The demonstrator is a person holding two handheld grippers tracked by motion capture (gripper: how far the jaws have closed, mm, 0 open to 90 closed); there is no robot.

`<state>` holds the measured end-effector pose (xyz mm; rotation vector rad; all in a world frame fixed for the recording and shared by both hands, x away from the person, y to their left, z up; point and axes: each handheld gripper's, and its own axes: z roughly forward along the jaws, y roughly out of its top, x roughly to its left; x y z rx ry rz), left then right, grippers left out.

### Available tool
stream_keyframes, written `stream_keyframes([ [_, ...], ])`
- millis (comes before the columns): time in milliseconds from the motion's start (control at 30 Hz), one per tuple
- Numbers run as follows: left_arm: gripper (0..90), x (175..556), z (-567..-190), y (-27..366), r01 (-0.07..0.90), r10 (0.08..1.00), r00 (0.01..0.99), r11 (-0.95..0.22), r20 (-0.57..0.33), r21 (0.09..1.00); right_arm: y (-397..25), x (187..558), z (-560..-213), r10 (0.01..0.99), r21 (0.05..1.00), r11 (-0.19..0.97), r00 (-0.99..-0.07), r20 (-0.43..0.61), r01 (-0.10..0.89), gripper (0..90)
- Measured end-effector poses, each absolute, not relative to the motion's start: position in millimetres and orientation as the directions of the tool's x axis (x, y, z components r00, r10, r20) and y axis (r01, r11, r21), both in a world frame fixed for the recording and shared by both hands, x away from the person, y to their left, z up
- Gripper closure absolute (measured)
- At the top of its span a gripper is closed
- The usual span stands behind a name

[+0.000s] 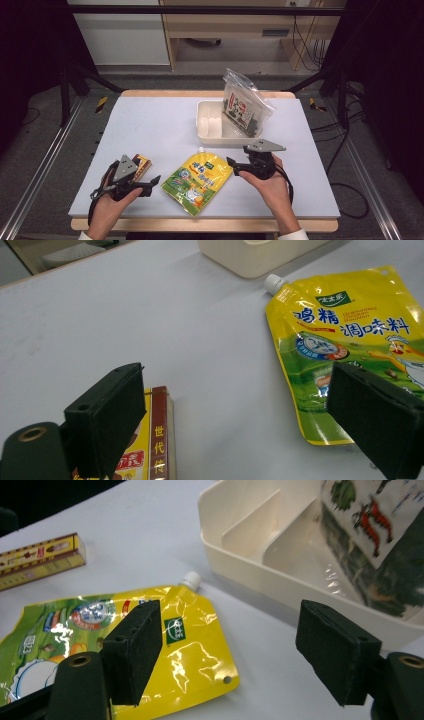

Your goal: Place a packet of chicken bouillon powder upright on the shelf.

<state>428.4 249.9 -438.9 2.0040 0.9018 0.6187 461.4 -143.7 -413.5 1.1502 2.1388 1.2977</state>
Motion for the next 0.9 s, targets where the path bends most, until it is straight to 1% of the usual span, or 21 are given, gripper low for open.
stream_keyframes([
  [100,8.5,427.6,-438.8,247.1,0.364,0.774,0.624,-0.406,0.104,0.838,-139.0,459.7,-421.0,0.799,0.851,0.242,-0.593,0.098,0.466,30.2],
  [133,8.4,427.6,-438.8,247.1,0.364,0.774,0.624,-0.406,0.104,0.838,-138.0,459.5,-423.2,0.801,0.848,0.24,-0.59,0.102,0.473,33.0],
  [167,8.4,427.3,-439.1,246.5,0.365,0.773,0.626,-0.406,0.102,0.838,-138.0,459.5,-423.2,0.801,0.848,0.24,-0.59,0.102,0.473,33.0],
  [200,8.5,426.5,-439.5,244.8,0.362,0.77,0.629,-0.408,0.103,0.838,-136.7,459.2,-428.1,0.799,0.844,0.223,-0.588,0.128,0.488,39.8],
  [267,8.6,425.5,-439.2,243.0,0.356,0.765,0.634,-0.415,0.11,0.837,-136.2,459.4,-431.8,0.797,0.84,0.196,-0.581,0.164,0.506,43.4],
  [300,8.7,425.1,-438.9,242.2,0.354,0.764,0.636,-0.418,0.113,0.836,-135.3,459.8,-433.8,0.804,0.836,0.205,-0.575,0.153,0.509,45.3],
  [333,8.8,425.1,-438.9,242.2,0.354,0.764,0.636,-0.418,0.113,0.836,-135.3,459.8,-433.8,0.804,0.836,0.205,-0.575,0.153,0.509,45.3],
  [367,8.8,424.9,-438.6,241.5,0.351,0.762,0.637,-0.422,0.117,0.836,-134.1,460.0,-435.4,0.811,0.829,0.216,-0.567,0.141,0.515,48.1],
  [433,9.1,425.5,-438.7,240.2,0.351,0.764,0.635,-0.42,0.117,0.837,-131.4,462.2,-441.8,0.823,0.802,0.223,-0.548,0.15,0.555,51.3],
  [600,9.1,426.7,-439.7,238.8,0.354,0.762,0.636,-0.427,0.12,0.832,-129.5,466.5,-448.4,0.832,0.773,0.235,-0.533,0.154,0.59,52.2],
  [733,9.2,429.3,-438.2,239.4,0.359,0.768,0.629,-0.42,0.117,0.834,-129.4,475.2,-456.8,0.832,0.743,0.255,-0.532,0.158,0.619,49.6],
  [900,9.2,428.9,-438.9,238.6,0.356,0.766,0.632,-0.422,0.117,0.834,-125.8,476.3,-460.8,0.83,0.727,0.271,-0.535,0.155,0.631,48.7],
])
